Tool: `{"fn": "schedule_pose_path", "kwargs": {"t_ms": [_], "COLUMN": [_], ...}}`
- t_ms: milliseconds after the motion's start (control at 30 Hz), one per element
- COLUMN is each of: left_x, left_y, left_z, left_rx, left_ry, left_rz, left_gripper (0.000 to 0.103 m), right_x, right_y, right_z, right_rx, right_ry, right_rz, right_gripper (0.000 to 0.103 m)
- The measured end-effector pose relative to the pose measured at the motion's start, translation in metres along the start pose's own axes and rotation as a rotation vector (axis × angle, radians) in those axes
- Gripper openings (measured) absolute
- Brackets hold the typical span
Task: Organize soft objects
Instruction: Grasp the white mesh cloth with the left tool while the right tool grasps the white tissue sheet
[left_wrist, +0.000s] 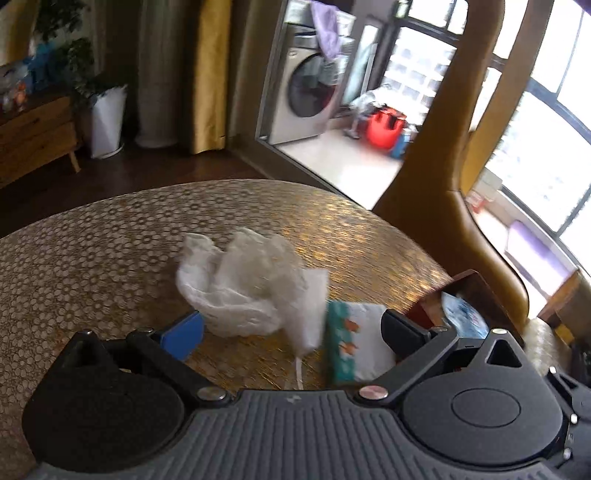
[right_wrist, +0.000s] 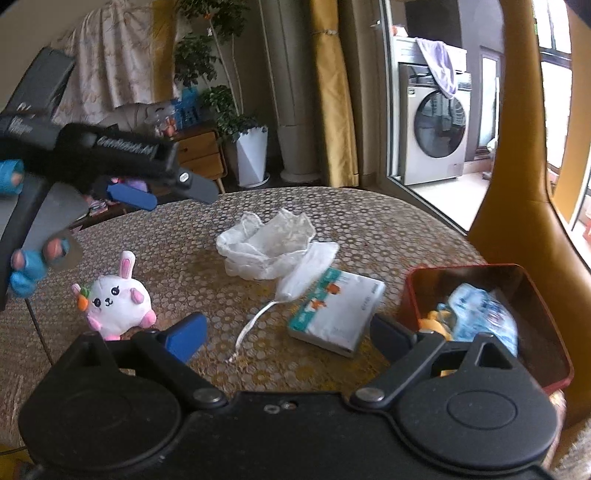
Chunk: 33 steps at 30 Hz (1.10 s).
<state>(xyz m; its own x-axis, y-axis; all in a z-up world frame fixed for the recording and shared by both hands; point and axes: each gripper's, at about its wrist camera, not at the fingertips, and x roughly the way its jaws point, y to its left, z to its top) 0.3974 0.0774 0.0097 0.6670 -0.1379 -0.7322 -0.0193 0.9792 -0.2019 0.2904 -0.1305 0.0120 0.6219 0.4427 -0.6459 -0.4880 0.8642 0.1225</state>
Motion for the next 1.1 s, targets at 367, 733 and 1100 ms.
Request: {"fn": "schedule_pose_path", "kwargs": {"t_ms": [367, 733, 1100], "left_x": [0.085, 0.158, 0.193], "left_y": [0.013, 0.015, 0.037], "left_z": [0.015, 0.006, 0.008], "left_rx": [-0.043, -0.061, -0.127], "left_ry": [0.070, 0.166, 0.205], "left_rz": [0.133, 0.199, 0.207], "left_gripper": [0.103, 0.103, 0.103], "right_x": [0.082, 0.155, 0.195], "right_y": [0.002, 0.007, -0.002], "right_z": [0.022, 0.033, 0.031], "right_rx": [-0.014, -0.072, -0.077], "right_ry": [0.058, 0.115, 0.164], "right_rz": [0.024, 0.044, 0.092], "right_gripper": [0.094, 0.088, 0.083]}}
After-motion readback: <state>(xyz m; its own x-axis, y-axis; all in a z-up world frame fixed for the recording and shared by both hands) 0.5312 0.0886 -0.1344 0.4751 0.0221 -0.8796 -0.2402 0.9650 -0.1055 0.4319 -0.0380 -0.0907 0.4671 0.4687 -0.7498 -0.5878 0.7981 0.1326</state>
